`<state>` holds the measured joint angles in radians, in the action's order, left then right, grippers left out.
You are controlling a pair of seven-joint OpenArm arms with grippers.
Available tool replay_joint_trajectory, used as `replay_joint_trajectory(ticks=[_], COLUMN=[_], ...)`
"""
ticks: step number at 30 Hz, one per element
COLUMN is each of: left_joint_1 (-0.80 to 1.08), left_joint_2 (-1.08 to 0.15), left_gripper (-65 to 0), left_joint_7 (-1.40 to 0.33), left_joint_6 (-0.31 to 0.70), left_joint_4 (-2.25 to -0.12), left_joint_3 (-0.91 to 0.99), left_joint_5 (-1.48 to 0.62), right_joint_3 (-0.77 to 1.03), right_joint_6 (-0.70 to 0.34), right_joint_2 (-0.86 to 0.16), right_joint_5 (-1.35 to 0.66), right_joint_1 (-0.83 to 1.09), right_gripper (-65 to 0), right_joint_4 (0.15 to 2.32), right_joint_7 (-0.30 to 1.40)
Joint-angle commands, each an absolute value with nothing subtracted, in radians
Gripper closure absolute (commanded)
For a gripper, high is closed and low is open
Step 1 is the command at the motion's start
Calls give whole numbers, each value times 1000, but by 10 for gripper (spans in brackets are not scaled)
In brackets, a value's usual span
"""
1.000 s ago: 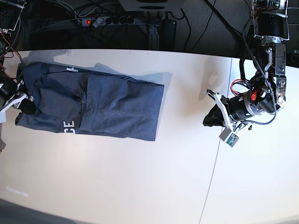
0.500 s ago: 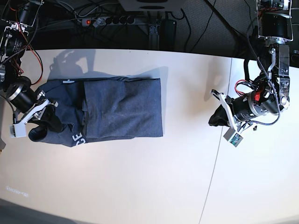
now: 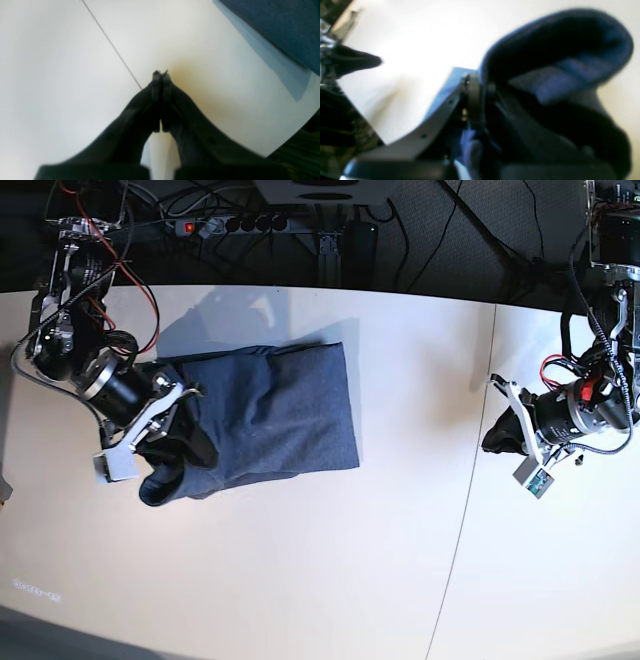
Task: Fold the T-shirt properly
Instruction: 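Lift the strip end with the right gripper and fold it over the stack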
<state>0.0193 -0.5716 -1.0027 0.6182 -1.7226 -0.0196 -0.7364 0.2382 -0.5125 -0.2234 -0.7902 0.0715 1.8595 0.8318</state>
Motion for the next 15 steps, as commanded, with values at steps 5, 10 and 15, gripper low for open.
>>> replay_joint_trajectory(ticks=[5, 10, 15], left_joint_1=[0, 0, 0], left_joint_2=[-637, -652, -652], left_gripper=[0, 0, 0], left_joint_7=[-985, -997, -1003], left_joint_6=[640, 641, 641], left_joint_4=[-1736, -1736, -1736], left_joint_3=[-12, -12, -12], left_joint_5=[-771, -797, -796], right_joint_3=[139, -11, -202], right_joint_6=[-563, -563, -562], right_joint_2=[-130, -68, -49], right_joint_5=[-701, -488, -294], right_joint_1=[56, 32, 20], right_gripper=[0, 0, 0], right_joint_4=[1947, 1967, 1959], right_joint_7=[752, 735, 714])
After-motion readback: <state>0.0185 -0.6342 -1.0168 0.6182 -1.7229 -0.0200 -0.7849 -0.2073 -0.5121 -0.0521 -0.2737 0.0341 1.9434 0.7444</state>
